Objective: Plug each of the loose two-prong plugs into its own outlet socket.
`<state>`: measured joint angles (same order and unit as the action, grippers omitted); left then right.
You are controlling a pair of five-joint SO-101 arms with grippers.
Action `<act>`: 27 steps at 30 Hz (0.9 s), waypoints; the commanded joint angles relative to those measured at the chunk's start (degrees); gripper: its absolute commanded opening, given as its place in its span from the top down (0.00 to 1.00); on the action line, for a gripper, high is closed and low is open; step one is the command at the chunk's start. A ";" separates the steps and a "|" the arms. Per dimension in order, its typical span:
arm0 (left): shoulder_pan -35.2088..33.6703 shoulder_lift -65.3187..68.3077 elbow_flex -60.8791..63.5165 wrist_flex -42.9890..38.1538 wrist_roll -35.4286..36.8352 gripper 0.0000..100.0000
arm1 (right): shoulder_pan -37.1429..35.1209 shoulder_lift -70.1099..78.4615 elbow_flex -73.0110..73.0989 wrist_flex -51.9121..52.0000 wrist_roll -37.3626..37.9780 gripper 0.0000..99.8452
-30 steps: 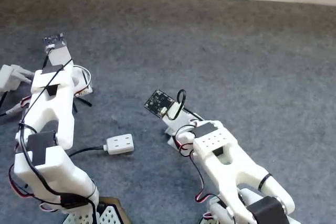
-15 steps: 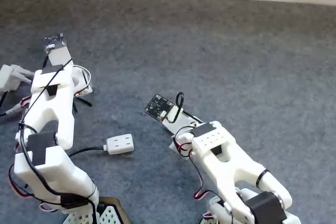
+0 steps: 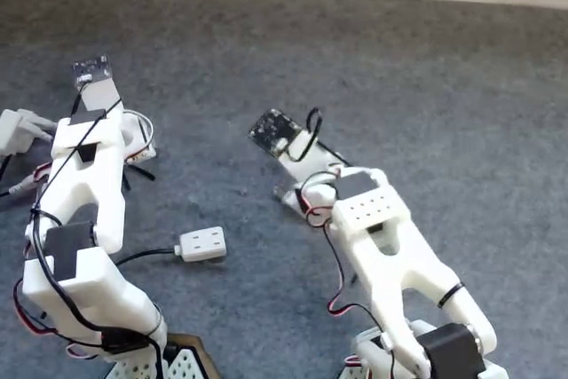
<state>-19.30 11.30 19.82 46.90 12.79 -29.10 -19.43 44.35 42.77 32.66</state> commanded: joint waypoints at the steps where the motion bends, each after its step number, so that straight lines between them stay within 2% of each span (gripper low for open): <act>1: 1.01 -0.13 -0.84 -0.70 0.18 0.78 | 0.75 2.42 -1.89 1.01 0.79 0.83; 11: 1.01 -0.13 -0.84 -0.70 0.18 0.78 | 0.66 12.79 -2.68 -0.57 0.53 0.83; 17: 1.45 -0.13 -0.84 -0.70 0.18 0.78 | -0.04 13.49 -3.03 -0.84 0.53 0.83; 27: 1.80 -0.13 -0.57 -0.70 0.18 0.78 | -1.98 13.85 -2.59 -8.40 2.02 0.83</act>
<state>-18.86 11.30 19.82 46.90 12.79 -30.68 -5.36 44.18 36.26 32.92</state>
